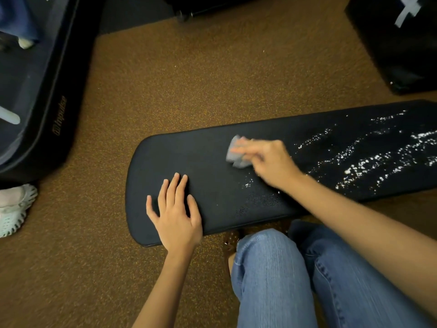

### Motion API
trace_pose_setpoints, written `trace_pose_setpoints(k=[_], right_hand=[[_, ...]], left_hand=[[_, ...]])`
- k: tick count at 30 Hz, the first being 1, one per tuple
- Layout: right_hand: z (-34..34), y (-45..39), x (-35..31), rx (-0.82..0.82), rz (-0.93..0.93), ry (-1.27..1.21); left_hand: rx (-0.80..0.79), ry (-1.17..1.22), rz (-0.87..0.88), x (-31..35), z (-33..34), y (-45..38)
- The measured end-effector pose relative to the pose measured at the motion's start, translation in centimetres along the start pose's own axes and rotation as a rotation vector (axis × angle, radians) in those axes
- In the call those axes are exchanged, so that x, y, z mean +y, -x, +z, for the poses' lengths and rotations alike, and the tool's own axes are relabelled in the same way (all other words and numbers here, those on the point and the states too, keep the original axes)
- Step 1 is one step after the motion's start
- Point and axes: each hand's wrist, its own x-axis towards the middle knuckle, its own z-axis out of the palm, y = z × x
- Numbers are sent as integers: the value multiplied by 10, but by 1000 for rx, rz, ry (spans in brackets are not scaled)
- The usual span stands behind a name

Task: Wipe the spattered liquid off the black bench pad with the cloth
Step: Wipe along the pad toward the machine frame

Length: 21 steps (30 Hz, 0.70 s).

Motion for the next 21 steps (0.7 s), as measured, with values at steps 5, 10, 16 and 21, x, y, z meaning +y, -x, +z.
trace_pose_setpoints(k=[5,10,16,21], right_hand=[[26,52,-34,-499,-452,28],[12,18,-26,-289,-246,84],[15,51,-39,-538,-523,99],[-6,25,-11,-300,-281,71]], left_hand=[[11,-24,11,-1,1,0],[19,-27,-5,1,0,0],[17,-35,5,0,0,0],[14,-19,-4,2,-1,0]])
